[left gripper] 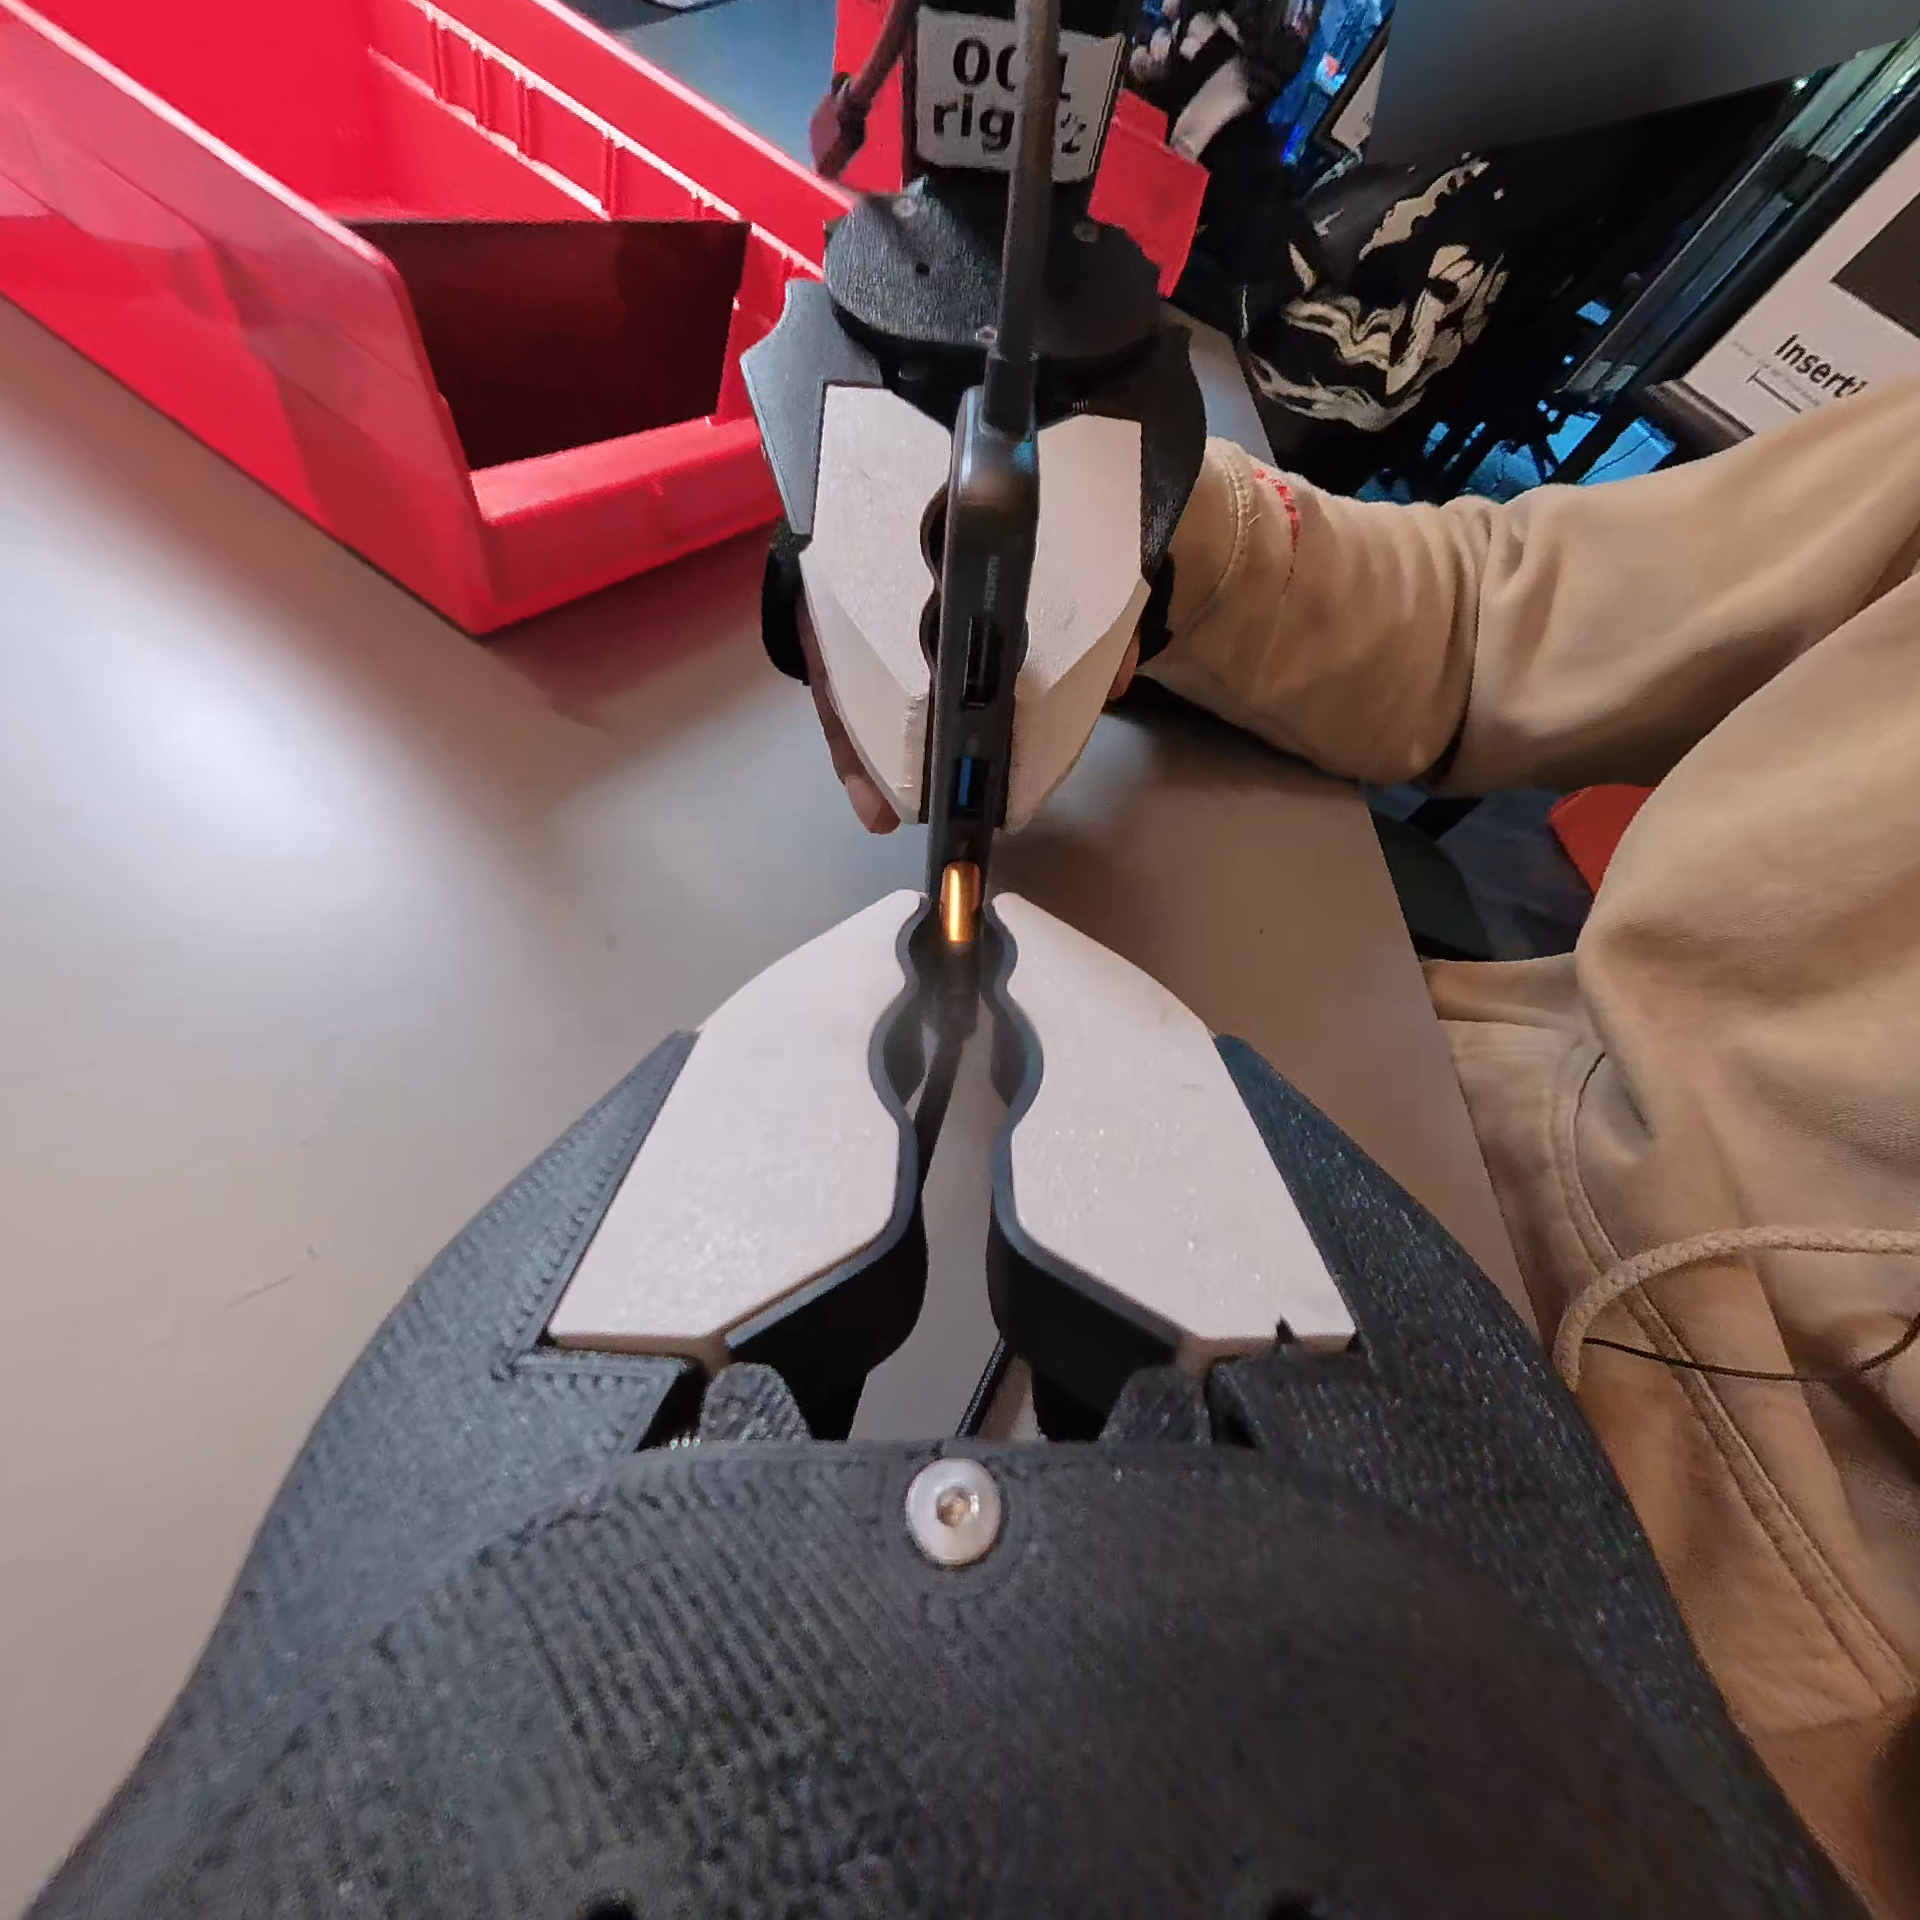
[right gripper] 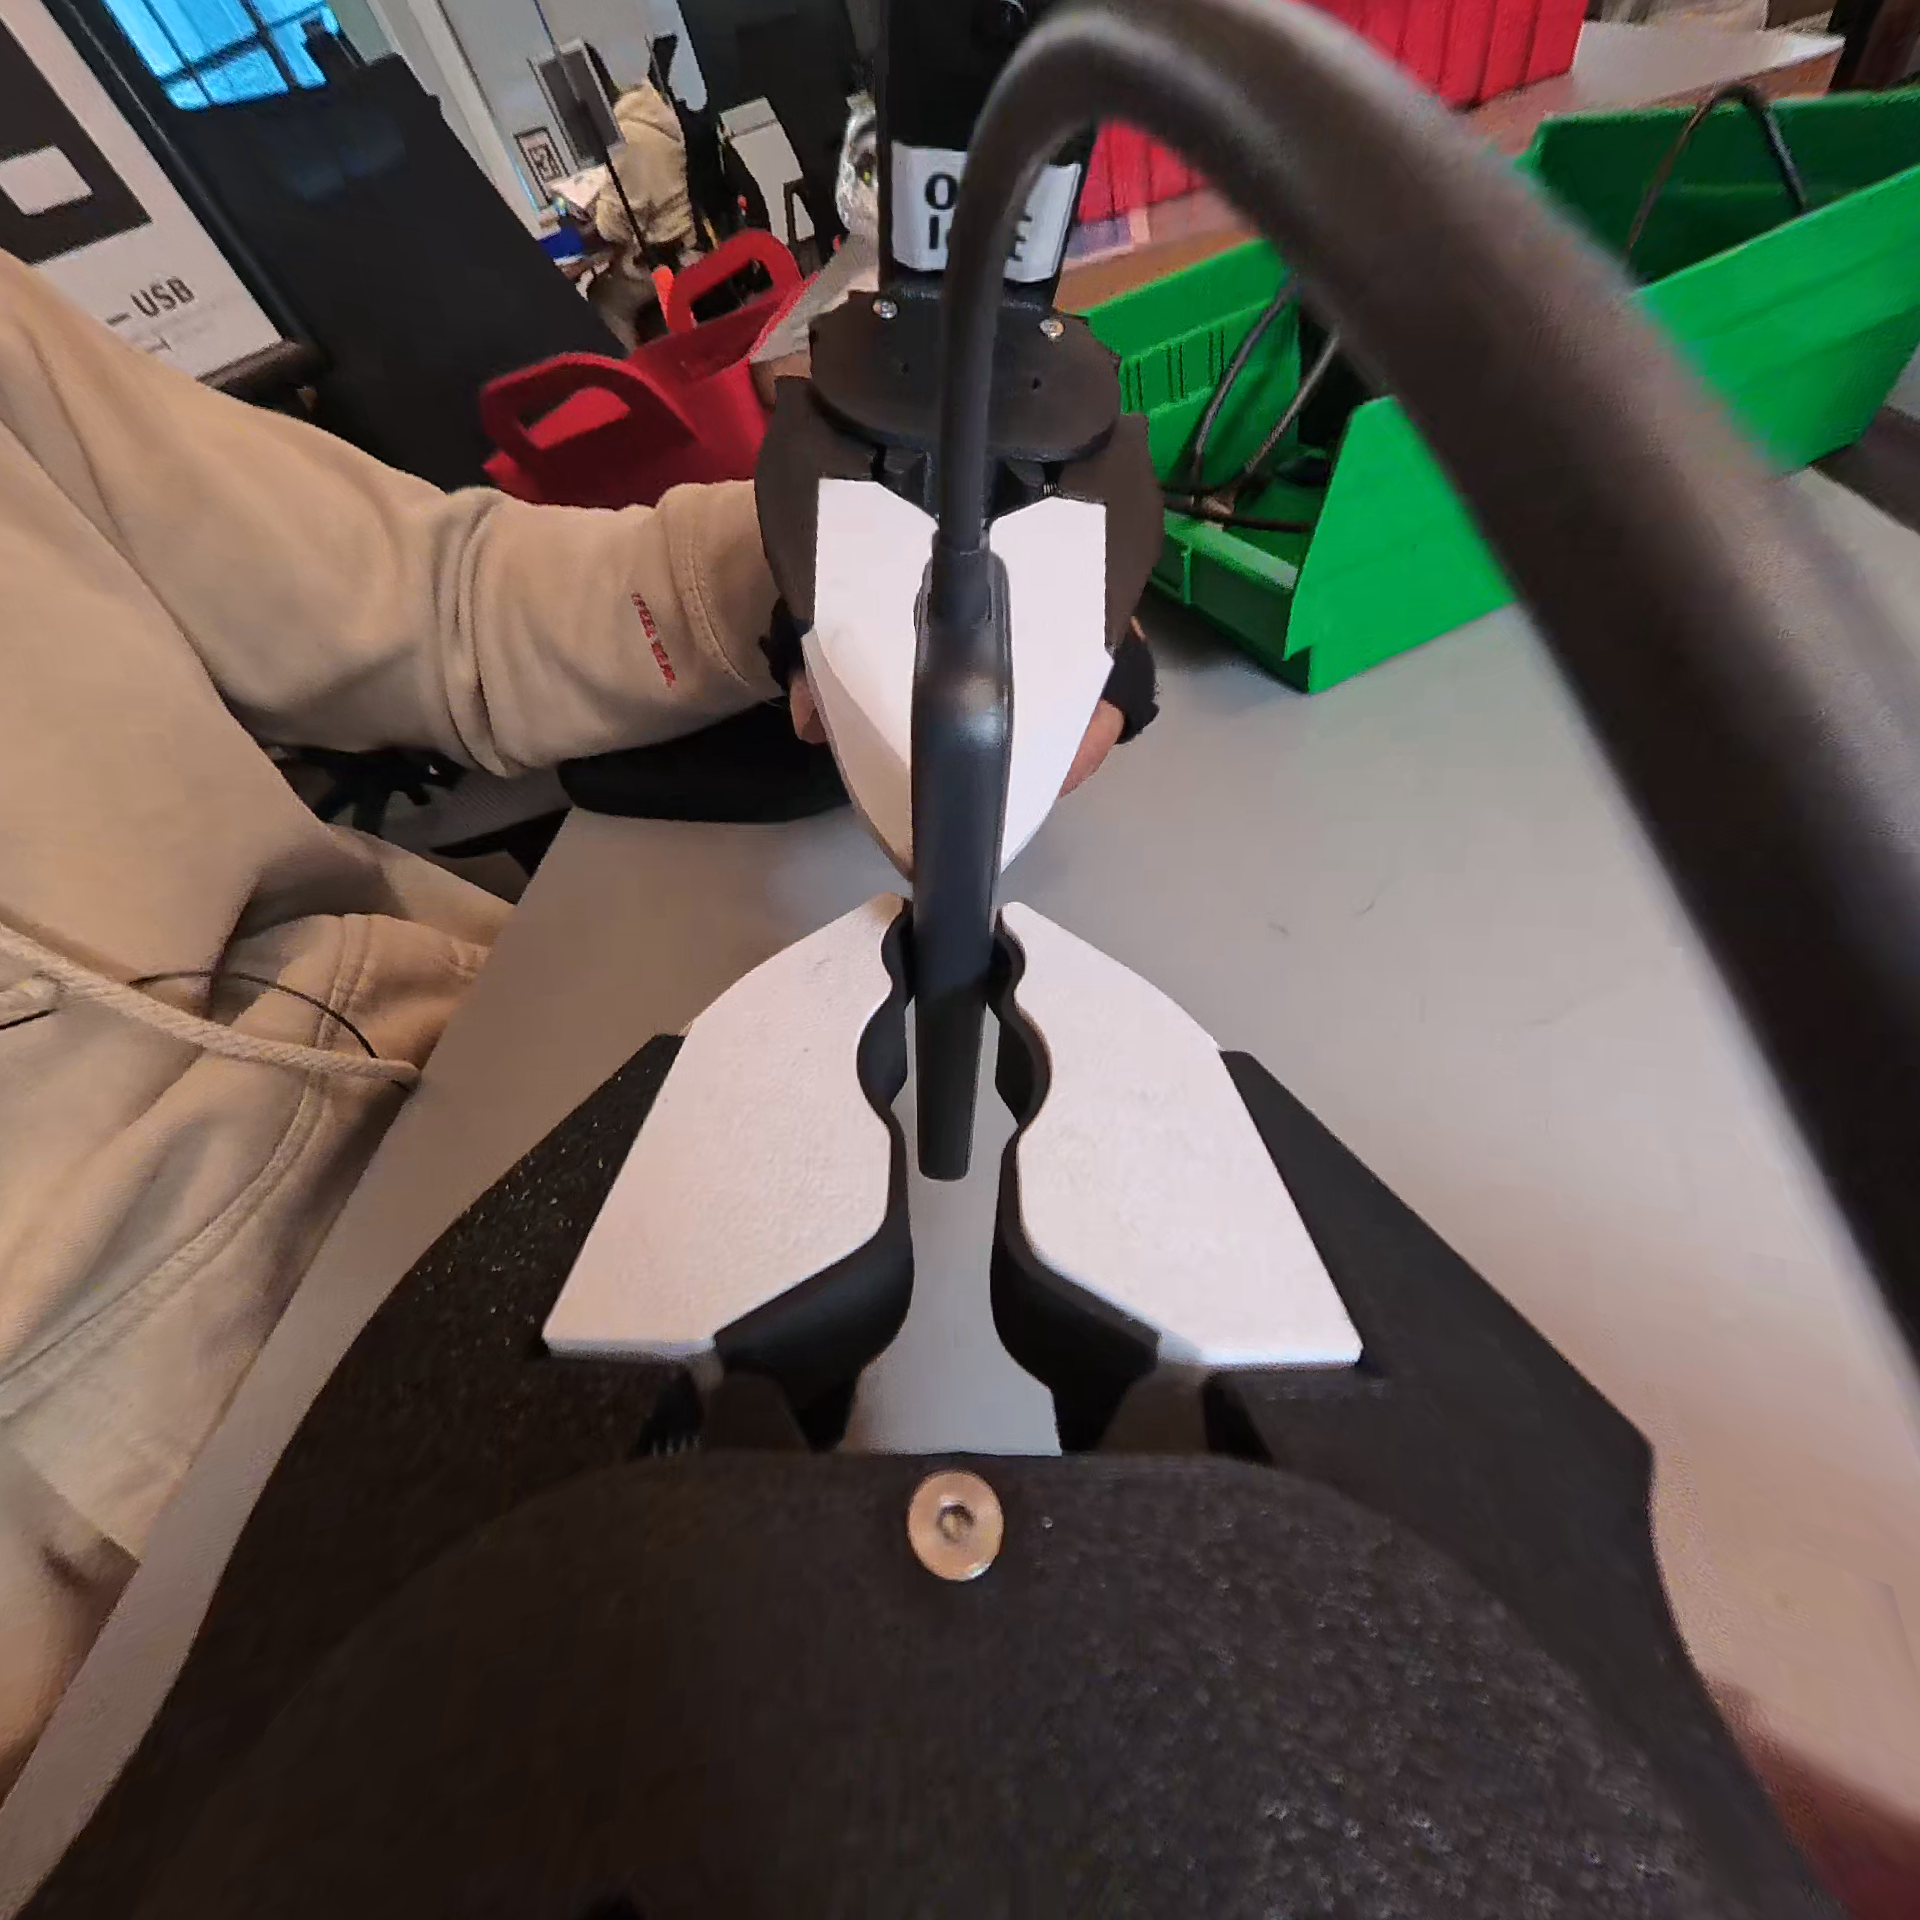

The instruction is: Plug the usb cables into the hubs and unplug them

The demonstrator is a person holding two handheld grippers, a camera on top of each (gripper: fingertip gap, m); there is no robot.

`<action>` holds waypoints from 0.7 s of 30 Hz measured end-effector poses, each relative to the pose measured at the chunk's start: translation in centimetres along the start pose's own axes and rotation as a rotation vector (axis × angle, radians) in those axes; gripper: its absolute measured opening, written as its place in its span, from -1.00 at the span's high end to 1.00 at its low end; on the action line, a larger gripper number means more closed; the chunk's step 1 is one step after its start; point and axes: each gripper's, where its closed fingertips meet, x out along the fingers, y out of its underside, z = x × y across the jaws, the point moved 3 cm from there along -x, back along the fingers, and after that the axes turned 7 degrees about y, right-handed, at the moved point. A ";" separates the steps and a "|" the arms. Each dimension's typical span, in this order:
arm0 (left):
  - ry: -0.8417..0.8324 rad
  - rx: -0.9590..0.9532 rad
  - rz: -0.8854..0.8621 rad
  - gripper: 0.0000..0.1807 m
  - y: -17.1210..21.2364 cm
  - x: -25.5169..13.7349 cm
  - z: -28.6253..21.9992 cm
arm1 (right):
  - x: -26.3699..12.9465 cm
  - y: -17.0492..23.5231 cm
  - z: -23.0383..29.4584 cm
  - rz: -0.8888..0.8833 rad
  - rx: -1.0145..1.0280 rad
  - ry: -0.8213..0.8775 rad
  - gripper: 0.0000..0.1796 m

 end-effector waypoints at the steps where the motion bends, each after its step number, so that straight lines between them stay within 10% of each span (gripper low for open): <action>1: -0.006 0.012 -0.009 0.92 -0.4 -0.4 -0.2 | -0.1 -0.2 0.1 -0.008 0.004 -0.005 0.87; 8: -0.455 0.117 0.005 0.78 -3.3 -13.6 2.6 | -1.3 0.0 -0.8 -0.011 0.077 -0.013 0.87; 14: -0.784 0.171 0.602 0.72 0.5 -24.6 7.2 | -0.9 0.4 -0.5 0.012 0.093 -0.043 0.87; 21: -0.714 0.224 1.269 0.65 6.9 -28.1 10.3 | -0.9 0.5 -0.7 0.004 0.104 -0.042 0.87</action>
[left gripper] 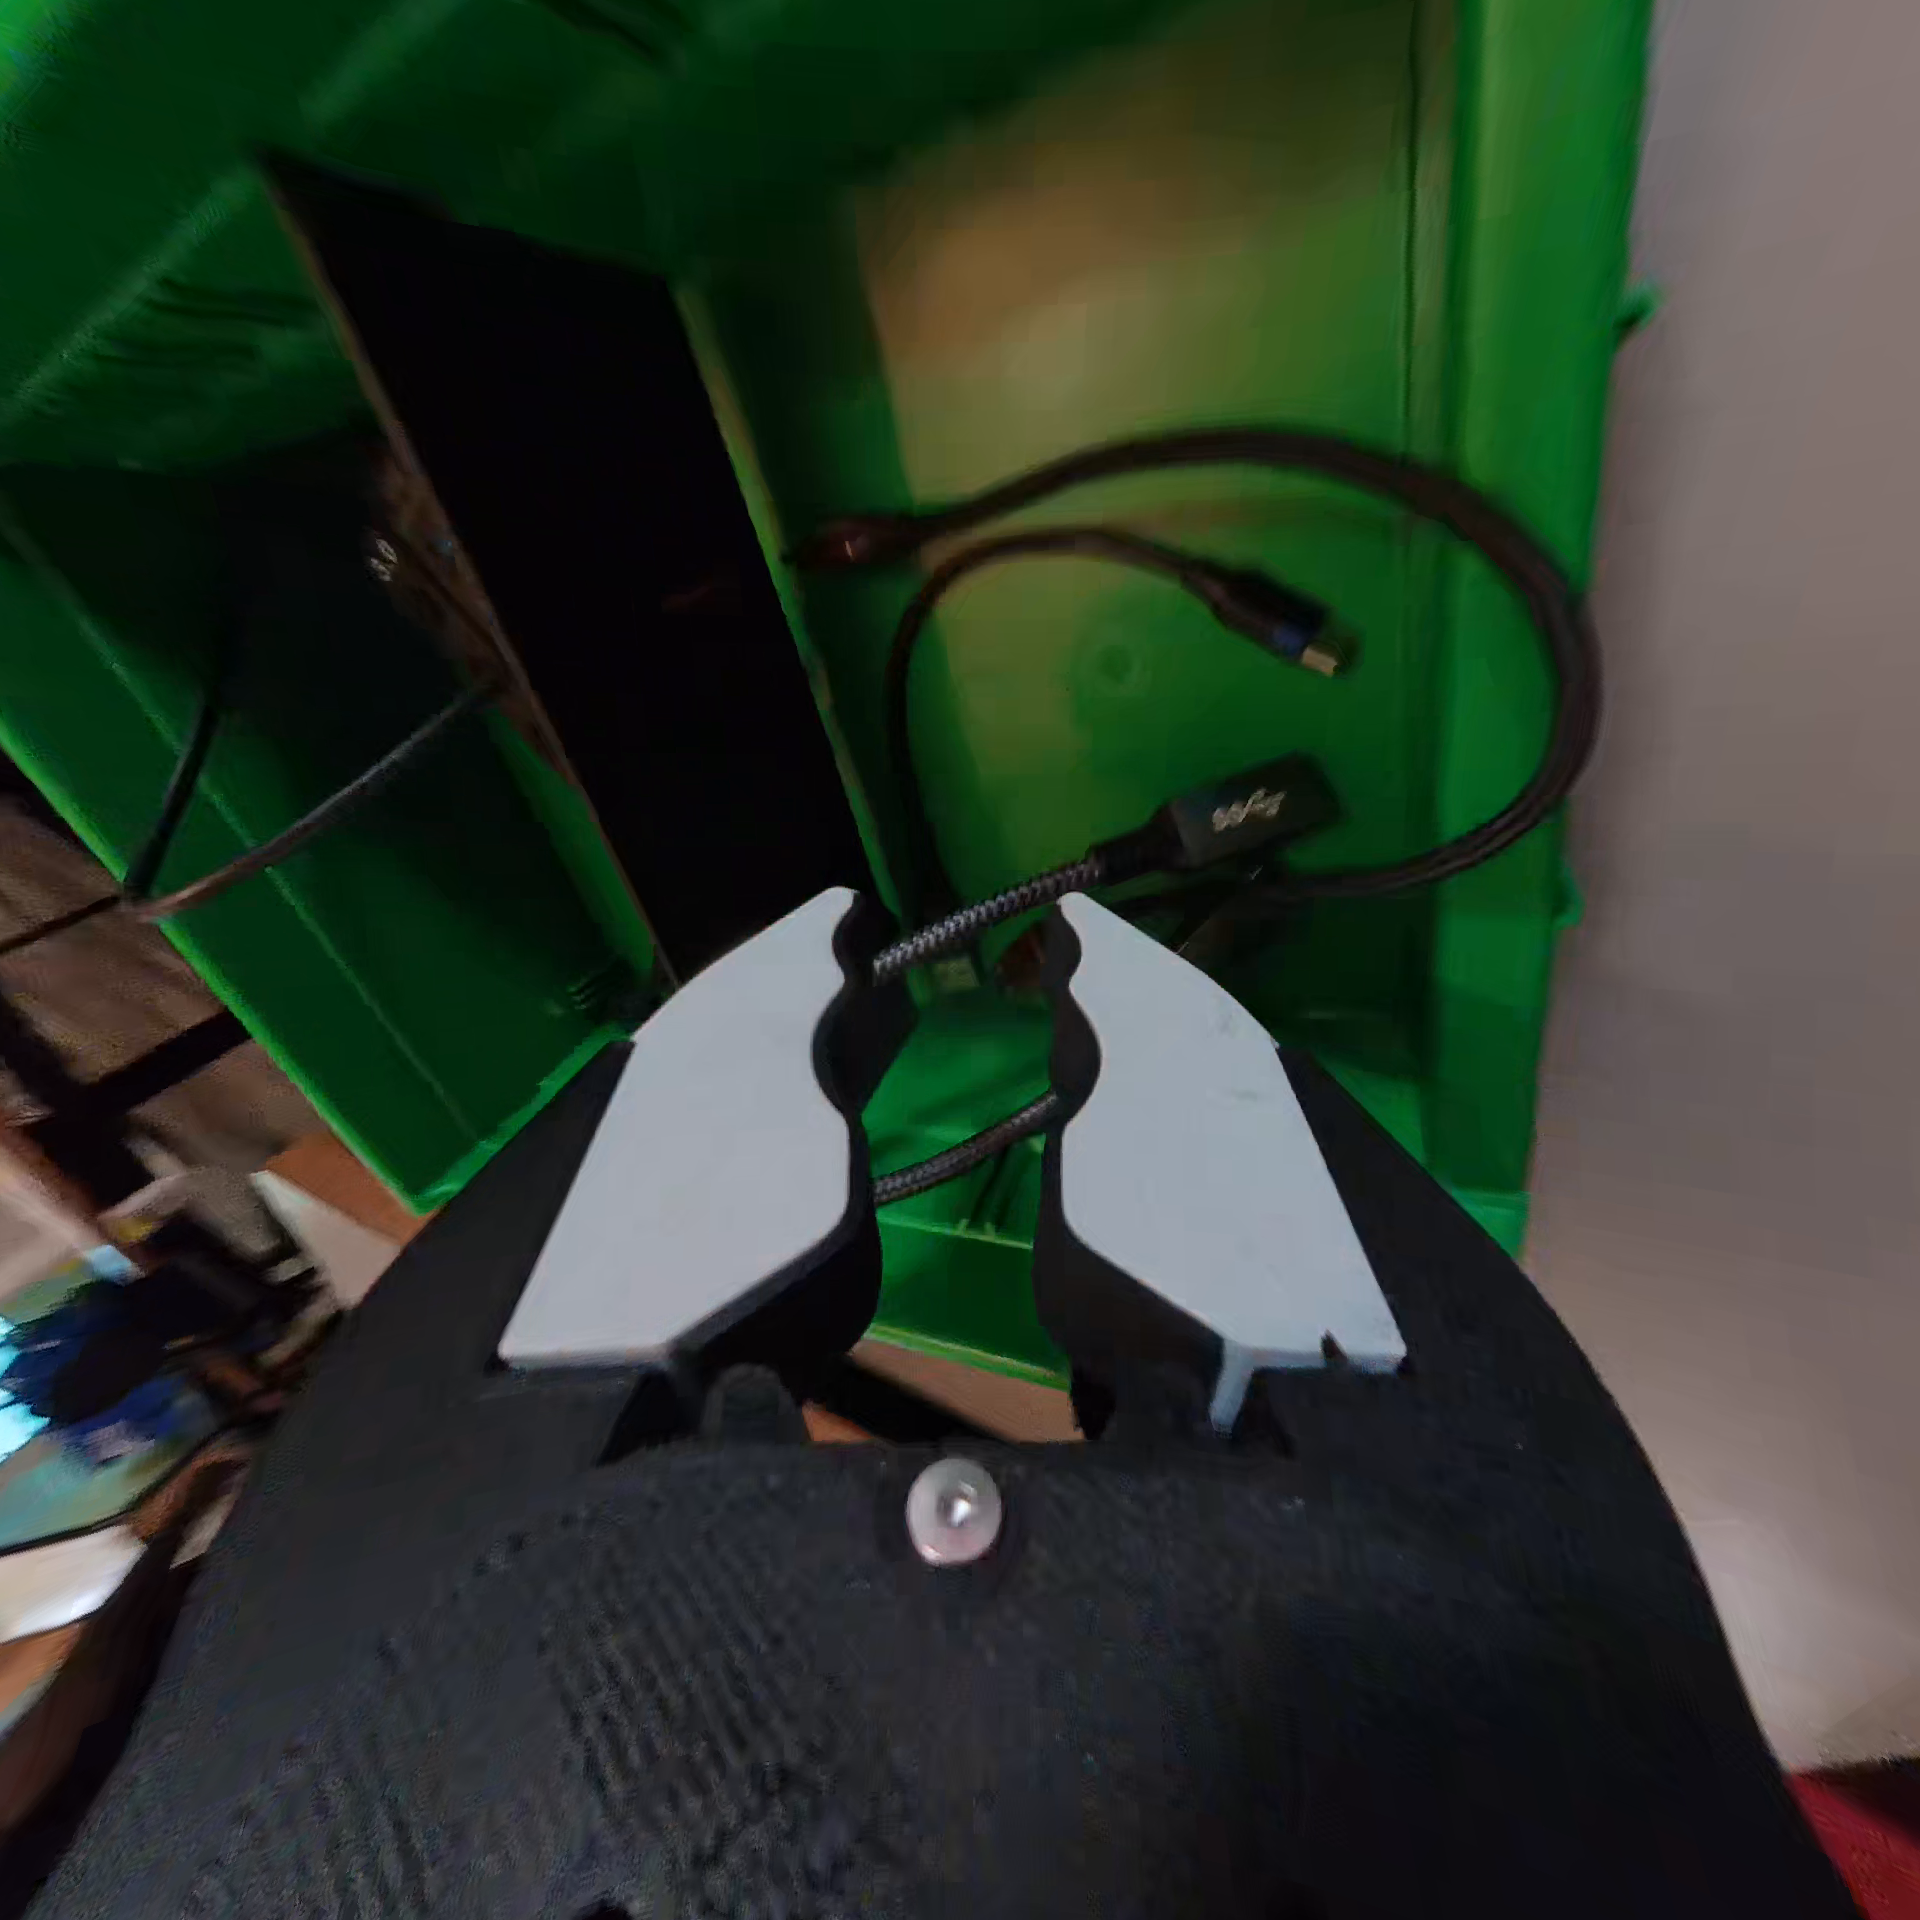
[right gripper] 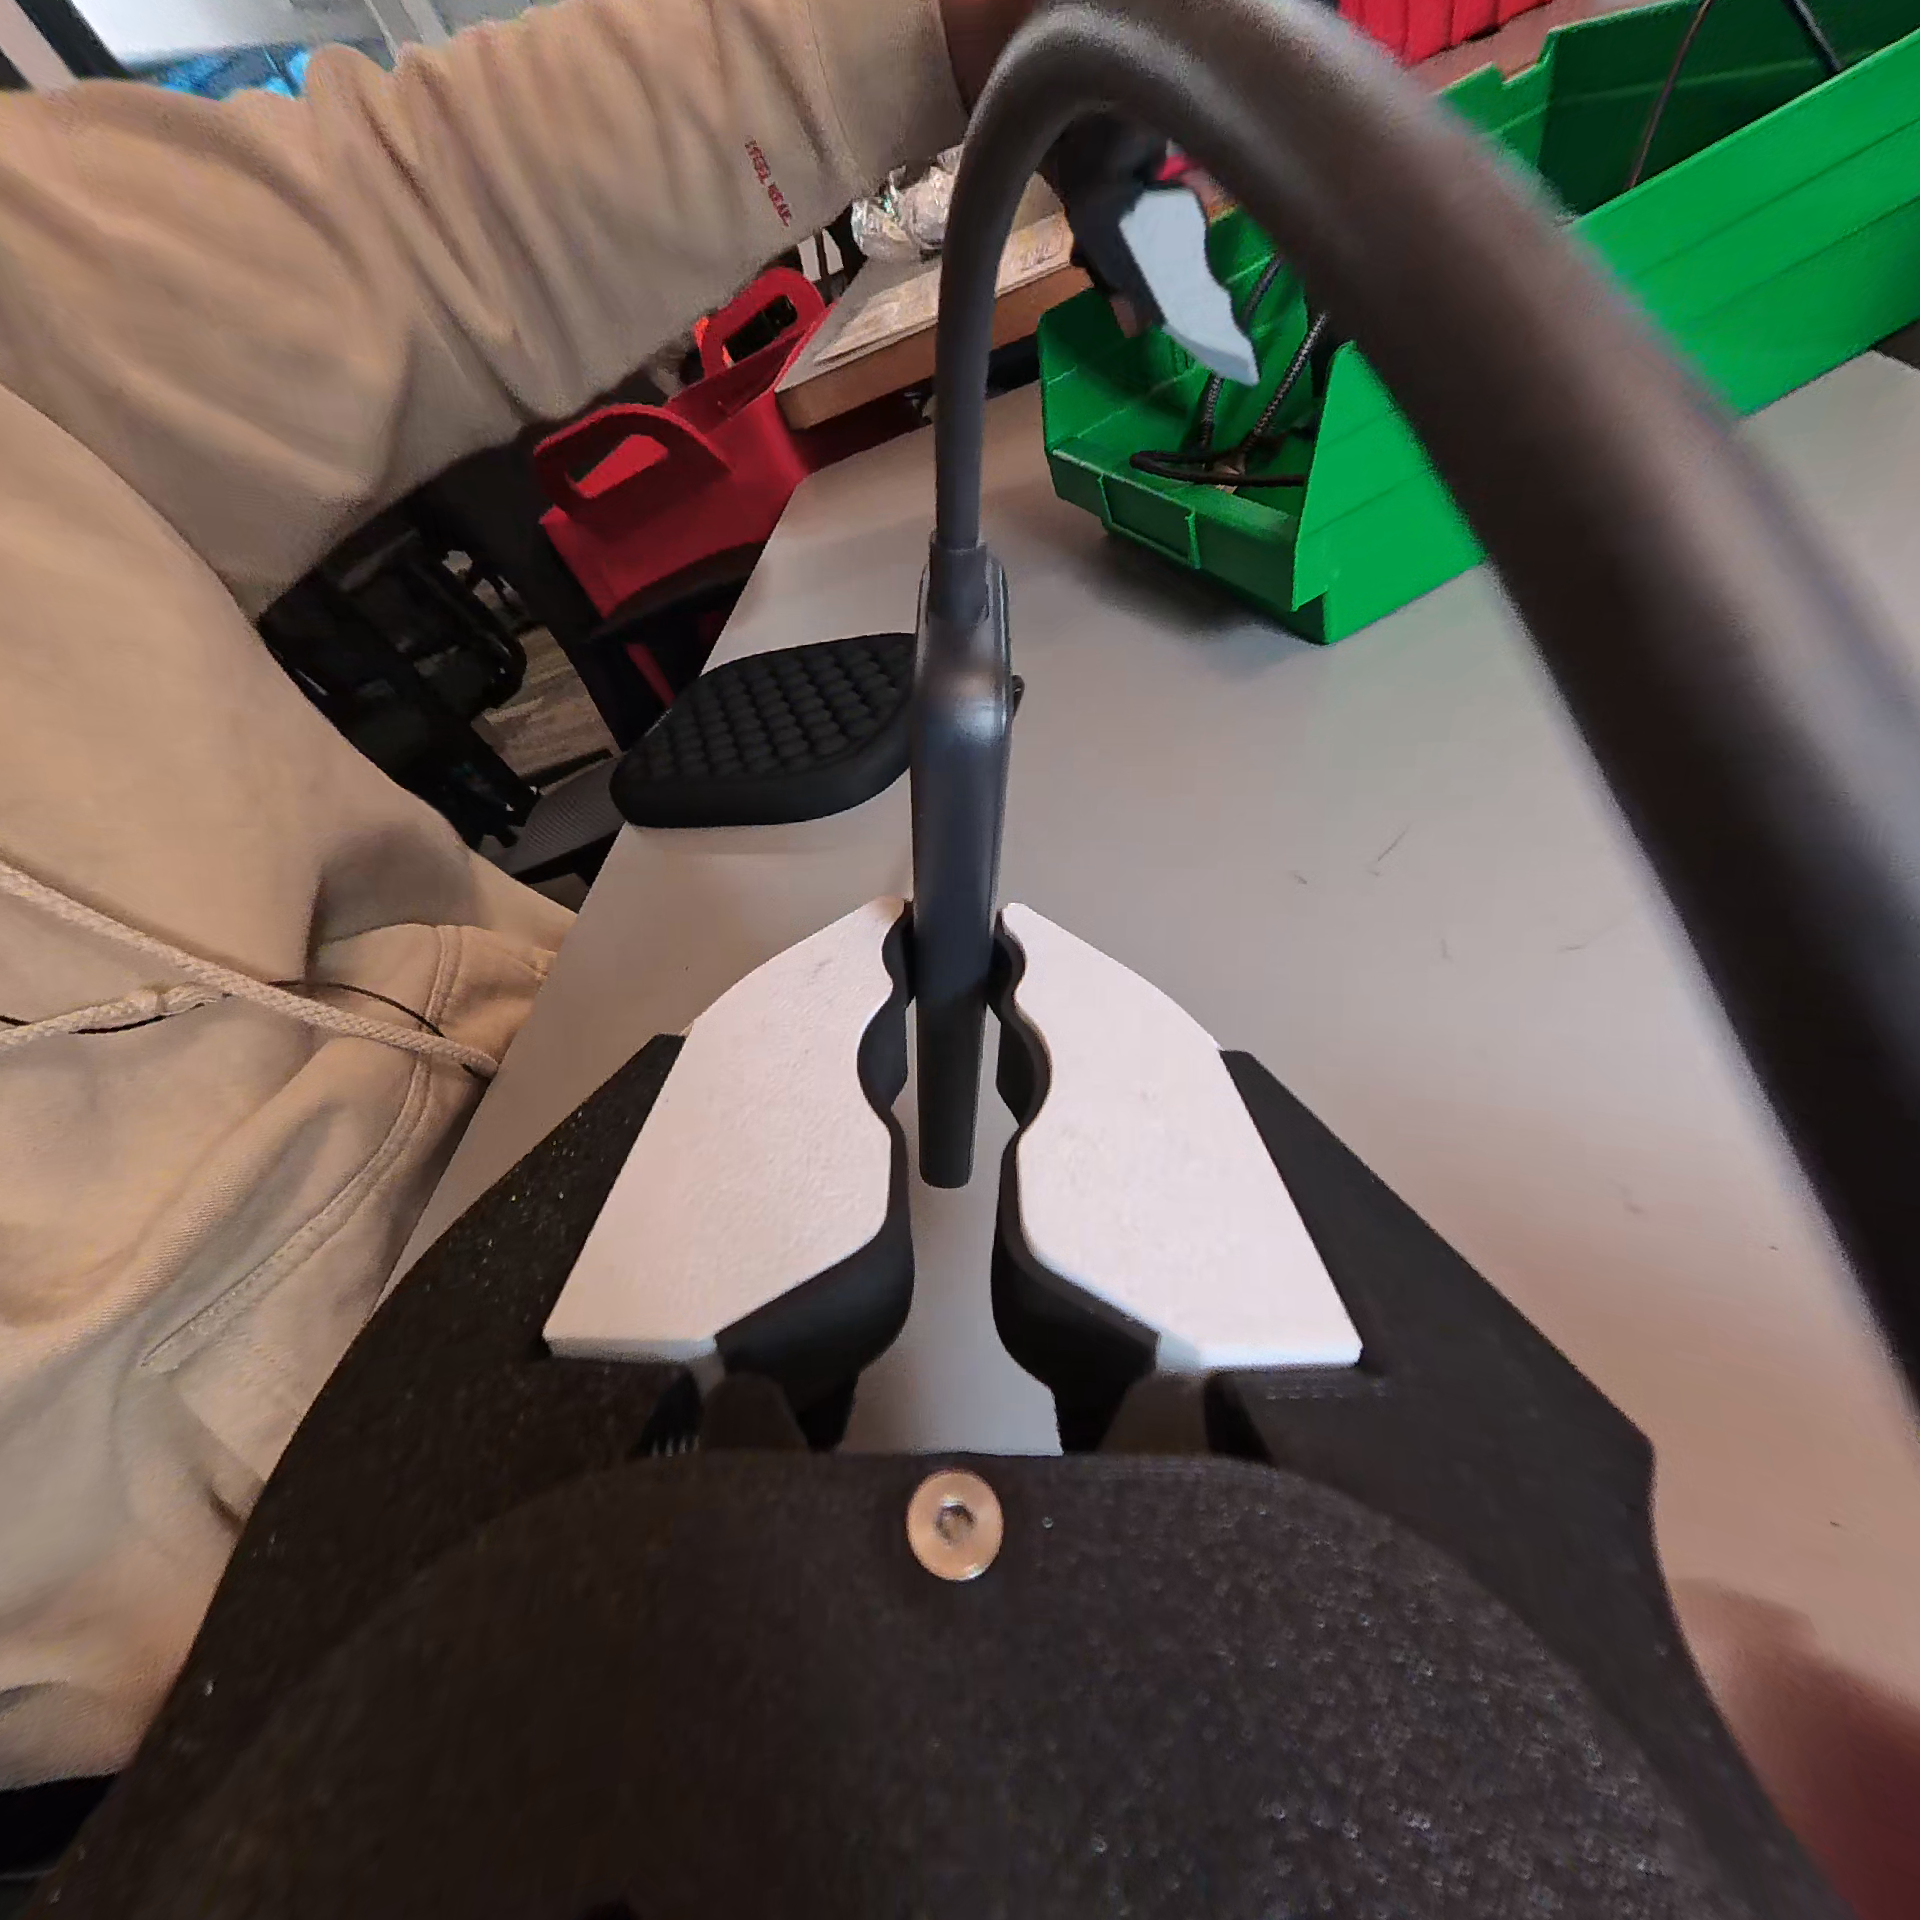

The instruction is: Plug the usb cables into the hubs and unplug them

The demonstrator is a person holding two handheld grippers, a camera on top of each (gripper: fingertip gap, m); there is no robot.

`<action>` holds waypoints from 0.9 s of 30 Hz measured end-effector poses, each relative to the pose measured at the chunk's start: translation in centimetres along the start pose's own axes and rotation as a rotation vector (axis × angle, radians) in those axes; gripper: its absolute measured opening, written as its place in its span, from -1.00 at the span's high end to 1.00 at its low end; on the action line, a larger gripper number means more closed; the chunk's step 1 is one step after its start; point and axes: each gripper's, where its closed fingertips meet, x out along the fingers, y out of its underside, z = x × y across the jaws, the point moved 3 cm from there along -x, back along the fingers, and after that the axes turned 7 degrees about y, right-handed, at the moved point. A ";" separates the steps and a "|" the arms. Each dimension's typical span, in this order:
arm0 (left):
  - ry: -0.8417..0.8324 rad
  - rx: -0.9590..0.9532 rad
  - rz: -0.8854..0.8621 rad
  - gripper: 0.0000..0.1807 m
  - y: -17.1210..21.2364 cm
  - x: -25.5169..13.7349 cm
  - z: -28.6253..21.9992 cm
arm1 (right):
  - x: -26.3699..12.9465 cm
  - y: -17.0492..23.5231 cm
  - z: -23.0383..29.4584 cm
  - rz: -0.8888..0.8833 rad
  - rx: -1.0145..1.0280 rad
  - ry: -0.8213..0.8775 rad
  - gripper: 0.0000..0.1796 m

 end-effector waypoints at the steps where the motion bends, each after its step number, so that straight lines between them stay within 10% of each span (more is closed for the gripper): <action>1: -0.008 0.049 0.054 0.63 0.2 0.6 0.0 | -0.1 0.0 -0.1 -0.004 0.003 0.000 0.87; 9: -0.076 0.239 0.269 0.78 1.1 2.4 1.1 | -0.4 -0.1 -0.1 -0.020 0.007 -0.010 0.87; 27: -0.431 -0.034 -0.025 0.94 2.7 -12.9 6.1 | -0.9 -0.8 -0.4 -0.066 0.022 0.006 0.87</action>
